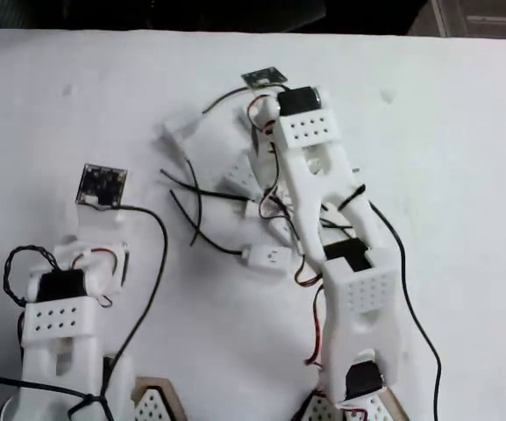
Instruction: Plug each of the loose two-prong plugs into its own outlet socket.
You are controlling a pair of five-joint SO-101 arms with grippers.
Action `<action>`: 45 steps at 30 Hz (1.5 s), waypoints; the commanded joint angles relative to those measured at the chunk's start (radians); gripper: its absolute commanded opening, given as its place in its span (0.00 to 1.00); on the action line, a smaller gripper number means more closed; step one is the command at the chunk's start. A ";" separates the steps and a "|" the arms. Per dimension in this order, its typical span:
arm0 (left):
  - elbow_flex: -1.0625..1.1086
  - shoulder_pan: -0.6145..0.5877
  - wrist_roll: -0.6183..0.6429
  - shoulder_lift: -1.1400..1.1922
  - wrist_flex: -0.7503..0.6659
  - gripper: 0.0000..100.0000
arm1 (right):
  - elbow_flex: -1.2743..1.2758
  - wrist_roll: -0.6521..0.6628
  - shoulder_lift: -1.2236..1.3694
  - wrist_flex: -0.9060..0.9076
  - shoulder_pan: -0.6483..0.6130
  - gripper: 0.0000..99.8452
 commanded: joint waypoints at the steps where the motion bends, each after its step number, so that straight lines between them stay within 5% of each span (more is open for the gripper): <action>1: -0.003 0.001 -0.008 -0.019 -0.015 0.02 | 0.046 0.009 -0.071 0.015 0.018 0.15; 20: -0.003 0.001 -0.008 -0.019 -0.015 0.02 | 0.559 0.141 -0.314 -0.081 0.067 0.15; 45: -0.003 0.001 -0.008 -0.019 -0.015 0.02 | 0.585 0.137 -0.196 -0.165 0.090 0.14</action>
